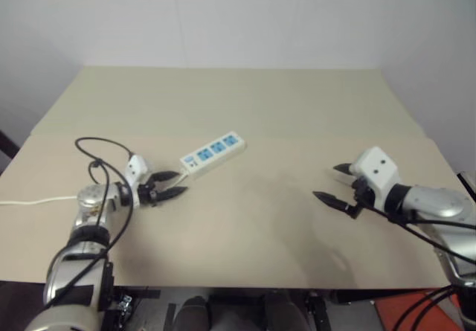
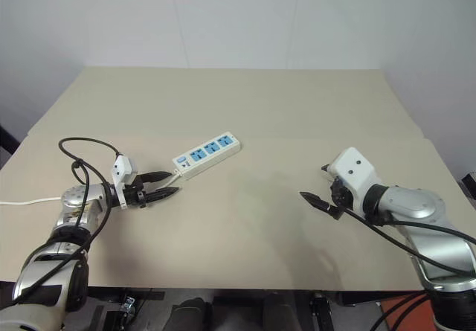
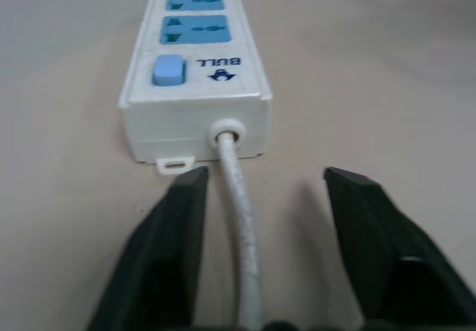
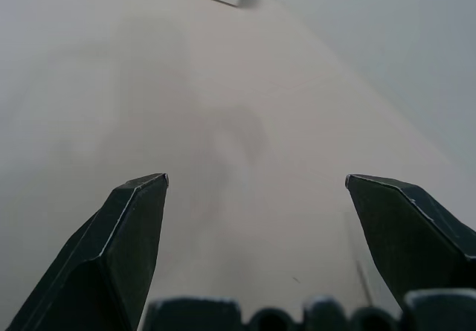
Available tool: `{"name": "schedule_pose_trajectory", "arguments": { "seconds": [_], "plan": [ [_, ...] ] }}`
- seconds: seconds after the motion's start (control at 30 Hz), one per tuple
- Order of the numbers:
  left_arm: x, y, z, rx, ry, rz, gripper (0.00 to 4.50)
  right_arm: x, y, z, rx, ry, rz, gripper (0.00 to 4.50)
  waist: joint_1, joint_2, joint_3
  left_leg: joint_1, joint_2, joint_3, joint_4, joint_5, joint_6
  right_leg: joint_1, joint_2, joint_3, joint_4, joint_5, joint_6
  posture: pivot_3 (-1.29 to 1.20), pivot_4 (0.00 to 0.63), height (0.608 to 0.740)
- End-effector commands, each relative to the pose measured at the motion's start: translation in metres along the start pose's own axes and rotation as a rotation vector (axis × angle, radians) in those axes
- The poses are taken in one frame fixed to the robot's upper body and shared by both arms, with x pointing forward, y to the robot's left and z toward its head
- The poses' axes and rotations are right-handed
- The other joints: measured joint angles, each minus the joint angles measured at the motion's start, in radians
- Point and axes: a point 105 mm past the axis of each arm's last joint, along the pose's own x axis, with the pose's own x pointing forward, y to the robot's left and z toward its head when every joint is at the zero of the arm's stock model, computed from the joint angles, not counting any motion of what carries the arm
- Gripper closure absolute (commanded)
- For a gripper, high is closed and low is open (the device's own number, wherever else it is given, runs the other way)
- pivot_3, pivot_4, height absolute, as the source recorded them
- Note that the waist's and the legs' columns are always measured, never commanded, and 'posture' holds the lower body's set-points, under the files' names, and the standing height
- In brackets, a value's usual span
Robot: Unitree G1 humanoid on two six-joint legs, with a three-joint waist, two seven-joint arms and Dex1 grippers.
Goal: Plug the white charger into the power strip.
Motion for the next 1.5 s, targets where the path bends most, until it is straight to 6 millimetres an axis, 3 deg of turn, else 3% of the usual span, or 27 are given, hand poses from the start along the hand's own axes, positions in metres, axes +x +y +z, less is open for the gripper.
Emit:
{"name": "schedule_pose_trajectory", "arguments": {
  "seconds": [0.03, 0.13, 0.2, 0.33, 0.47, 0.67, 0.87, 1.1, 1.27, 1.5],
  "plan": [
    [0.005, -0.006, -0.003, -0.014, 0.01, -0.037, 3.17, -0.002, -0.004, 0.016, -0.034, -0.04, -0.034, 0.0, 0.004, 0.0, 0.0, 0.0, 0.0, 0.0, 0.0, 0.0, 0.0, 0.0, 0.0, 0.0, 0.0, 0.0, 0.0, 0.0, 0.15, 0.74],
    [0.007, -0.007, -0.006, -0.011, 0.019, -0.027, 4.14, 0.002, -0.001, 0.022, -0.042, -0.054, -0.031, 0.0, 0.006, 0.0, 0.0, 0.0, 0.0, 0.0, 0.0, 0.0, 0.0, 0.0, 0.0, 0.0, 0.0, 0.0, 0.0, 0.0, 0.15, 0.74],
    [0.009, -0.005, -0.008, 0.001, 0.033, 0.001, 4.46, 0.003, 0.0, 0.024, -0.044, -0.057, -0.03, 0.0, 0.008, 0.0, 0.0, 0.0, 0.0, 0.0, 0.0, 0.0, 0.0, 0.0, 0.0, 0.0, 0.0, 0.0, 0.0, 0.0, 0.15, 0.74],
    [0.016, -0.01, -0.002, 0.015, 0.005, -0.046, 4.46, 0.002, 0.0, 0.024, -0.049, -0.053, -0.037, 0.0, 0.011, 0.0, 0.0, 0.0, 0.0, -0.001, 0.0, 0.0, 0.0, 0.001, 0.0, -0.001, 0.0, 0.0, 0.0, 0.0, 0.15, 0.74],
    [0.035, -0.021, 0.006, 0.03, -0.035, -0.107, 4.46, 0.002, -0.004, 0.023, -0.046, -0.049, -0.054, 0.0, 0.017, 0.0, 0.0, 0.0, 0.0, -0.001, 0.0, 0.0, 0.0, 0.001, 0.0, -0.001, -0.001, 0.0, 0.0, 0.0, 0.15, 0.74],
    [0.057, -0.046, 0.007, 0.015, -0.045, -0.254, 4.46, 0.003, -0.005, 0.02, -0.037, -0.045, -0.067, 0.0, 0.015, 0.0, 0.0, 0.0, 0.0, -0.001, 0.0, 0.0, 0.0, 0.001, 0.0, -0.001, -0.001, 0.0, 0.0, 0.0, 0.15, 0.74],
    [0.053, -0.053, 0.007, 0.004, -0.035, -0.329, 4.46, 0.0, -0.005, 0.017, -0.023, -0.037, -0.083, 0.0, 0.006, 0.0, 0.0, 0.0, 0.0, -0.001, 0.0, 0.0, 0.0, 0.001, 0.0, -0.001, -0.001, 0.0, 0.0, 0.0, 0.15, 0.74],
    [0.026, -0.057, 0.033, 0.019, -0.11, -0.432, 4.46, -0.001, -0.006, 0.015, -0.021, -0.035, -0.088, 0.0, -0.001, 0.0, 0.0, -0.001, 0.0, -0.001, 0.0, 0.0, 0.0, -0.001, 0.0, -0.001, -0.001, 0.0, 0.0, 0.0, 0.15, 0.74],
    [0.019, -0.043, 0.066, 0.107, -0.257, -0.328, 3.27, 0.002, -0.006, 0.015, -0.018, -0.035, -0.082, 0.0, 0.004, 0.0, 0.0, -0.001, 0.0, -0.001, 0.0, 0.0, 0.0, 0.0, 0.0, -0.001, -0.001, 0.0, 0.0, 0.0, 0.15, 0.74],
    [0.01, -0.018, 0.069, 0.172, -0.253, -0.174, 1.11, 0.005, -0.007, 0.015, -0.021, -0.038, -0.075, 0.0, 0.004, 0.0, 0.0, -0.001, 0.0, -0.001, 0.0, 0.0, 0.0, 0.0, 0.0, -0.001, -0.001, 0.0, 0.0, 0.0, 0.15, 0.74]
  ]
}}
